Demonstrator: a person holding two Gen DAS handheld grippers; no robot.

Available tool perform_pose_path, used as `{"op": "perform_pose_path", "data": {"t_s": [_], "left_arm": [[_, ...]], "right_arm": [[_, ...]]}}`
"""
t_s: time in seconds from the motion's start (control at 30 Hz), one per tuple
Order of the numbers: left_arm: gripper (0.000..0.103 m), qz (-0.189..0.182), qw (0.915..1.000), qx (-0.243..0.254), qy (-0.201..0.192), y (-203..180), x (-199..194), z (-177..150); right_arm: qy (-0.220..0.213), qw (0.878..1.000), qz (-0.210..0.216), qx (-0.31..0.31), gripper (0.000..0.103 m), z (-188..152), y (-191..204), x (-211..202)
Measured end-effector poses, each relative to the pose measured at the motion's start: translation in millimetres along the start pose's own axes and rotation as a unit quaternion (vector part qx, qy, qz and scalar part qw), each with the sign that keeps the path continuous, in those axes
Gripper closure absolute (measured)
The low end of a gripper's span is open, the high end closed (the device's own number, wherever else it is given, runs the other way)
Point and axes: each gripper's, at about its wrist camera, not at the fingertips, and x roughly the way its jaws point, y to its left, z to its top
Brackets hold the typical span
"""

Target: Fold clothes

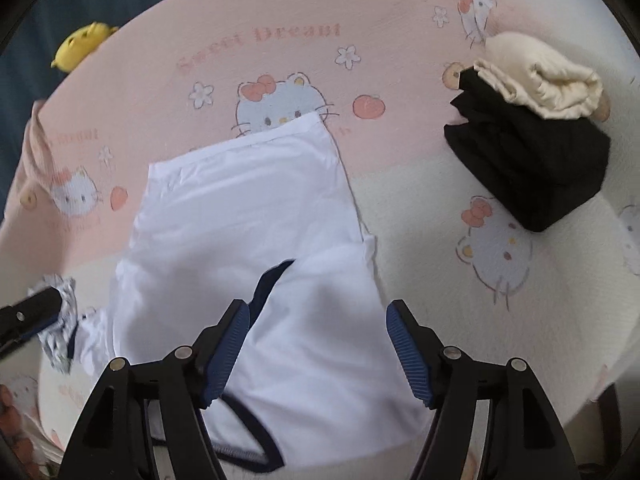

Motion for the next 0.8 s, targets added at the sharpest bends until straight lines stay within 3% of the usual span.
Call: {"op": "perform_pose_path", "data": {"t_s": [0.13,0.33,0.57,0.67,0.8], "left_arm": [[0.034,-0.012,0.9994,-0.033,0.001,26.3,-10.1,-5.9],[0.034,-0.004,0.9971,-0.075,0.012,70.6,-14.5,-11.3],[0.034,-0.022,0.9926,-0.114,0.034,110.0,-12.7,-18.2],[0.034,-0.023,0.9916,-0.122,0.035,120.3,-15.5,-20.4],[0.034,-0.003,0.9927,-0.117,0.028,127.3,-21.8,-21.4]], "right_arm": [[-0.023,0.999,-0.017,-0.024,0.033,-8.8,27.6,-14.6],[-0.028,0.991,-0.053,-0.120,0.032,-23.5,83.4,-19.2],[0.002,0.988,-0.011,-0.155,0.033,-39.0,133.0,-2.5],[0.031,0.991,0.033,-0.125,0.032,-39.5,135.4,9.8],[0.051,0.992,0.047,-0.106,0.032,-43.4,142.3,21.1]]}}
